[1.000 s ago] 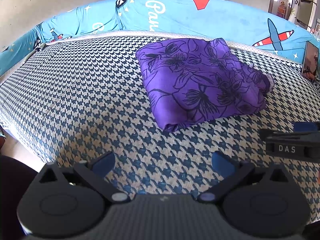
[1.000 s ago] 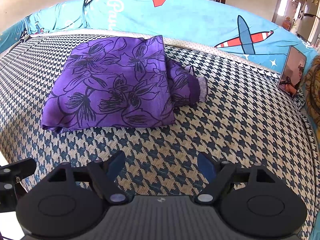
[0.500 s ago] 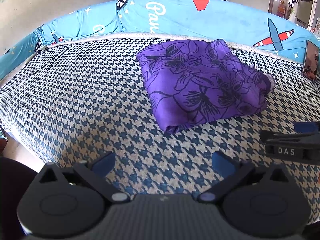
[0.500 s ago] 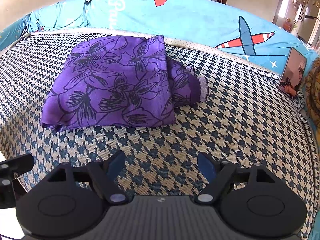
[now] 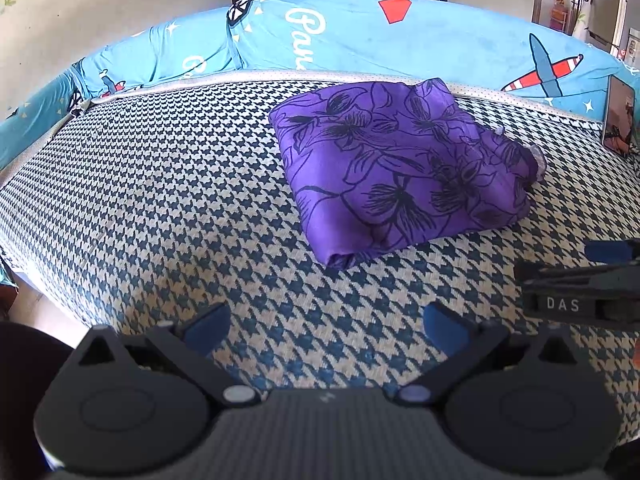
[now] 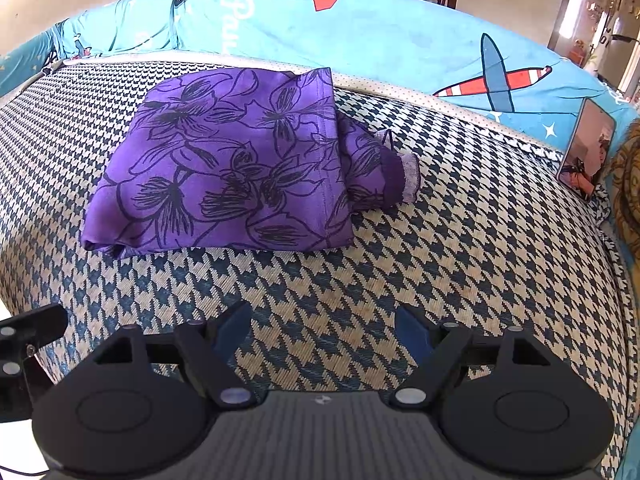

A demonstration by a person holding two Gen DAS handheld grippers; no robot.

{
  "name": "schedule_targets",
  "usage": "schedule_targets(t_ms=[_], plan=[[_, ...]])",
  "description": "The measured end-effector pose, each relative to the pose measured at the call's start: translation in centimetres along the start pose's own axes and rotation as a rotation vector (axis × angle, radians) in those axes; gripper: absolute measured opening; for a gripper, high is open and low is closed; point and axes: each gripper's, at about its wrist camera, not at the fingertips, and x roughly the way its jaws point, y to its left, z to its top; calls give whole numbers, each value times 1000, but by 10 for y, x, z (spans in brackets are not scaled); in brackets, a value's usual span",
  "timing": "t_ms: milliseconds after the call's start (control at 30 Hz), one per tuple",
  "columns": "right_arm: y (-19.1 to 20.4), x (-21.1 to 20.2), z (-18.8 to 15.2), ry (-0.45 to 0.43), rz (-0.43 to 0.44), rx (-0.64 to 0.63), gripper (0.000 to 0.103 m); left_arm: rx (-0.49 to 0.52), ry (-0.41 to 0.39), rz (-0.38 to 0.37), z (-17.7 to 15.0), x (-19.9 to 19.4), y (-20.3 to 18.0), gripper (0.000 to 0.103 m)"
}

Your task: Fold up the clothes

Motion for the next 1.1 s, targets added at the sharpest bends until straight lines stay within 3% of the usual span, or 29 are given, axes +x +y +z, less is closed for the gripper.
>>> schedule_targets(t_ms=[1100], plan=[[5, 6, -1, 24, -22, -28, 79, 0, -2, -56, -1, 2, 3, 103]])
